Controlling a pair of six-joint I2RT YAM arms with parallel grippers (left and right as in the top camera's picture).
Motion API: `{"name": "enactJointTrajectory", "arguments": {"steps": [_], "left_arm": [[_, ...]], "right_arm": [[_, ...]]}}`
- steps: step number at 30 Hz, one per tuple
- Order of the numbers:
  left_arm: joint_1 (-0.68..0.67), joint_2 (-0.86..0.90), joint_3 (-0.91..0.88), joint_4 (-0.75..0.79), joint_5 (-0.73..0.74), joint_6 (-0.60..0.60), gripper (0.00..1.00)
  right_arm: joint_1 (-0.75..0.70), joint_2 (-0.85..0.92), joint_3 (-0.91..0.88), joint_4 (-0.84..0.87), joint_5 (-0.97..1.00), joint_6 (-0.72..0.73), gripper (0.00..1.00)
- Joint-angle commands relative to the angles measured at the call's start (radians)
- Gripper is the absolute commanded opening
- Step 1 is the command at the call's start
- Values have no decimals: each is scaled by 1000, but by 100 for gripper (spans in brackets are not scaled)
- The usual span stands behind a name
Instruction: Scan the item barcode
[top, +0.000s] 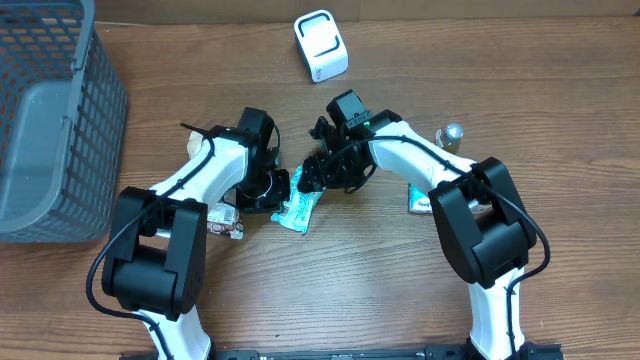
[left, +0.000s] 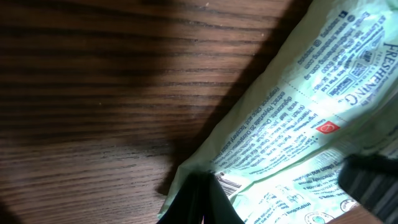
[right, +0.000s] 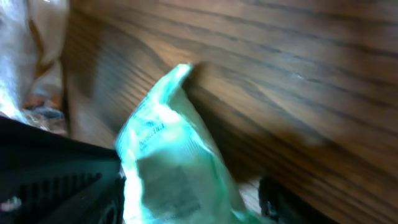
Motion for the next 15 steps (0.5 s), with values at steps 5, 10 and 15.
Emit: {"name": "enactJointTrajectory", "arguments": {"steps": [5,10,15], "left_arm": [[-9,55,-9,14,-41,-17,4],[-9,55,-9,15,-59,-18,4],[-9,55,-9,15,-63,-18,4]], "right_arm": [[-2,18,-89,99,-48,137,61],[-2,18,-93,111,-48,136,56],[-1,18,-93,121,-47,135,55]]}}
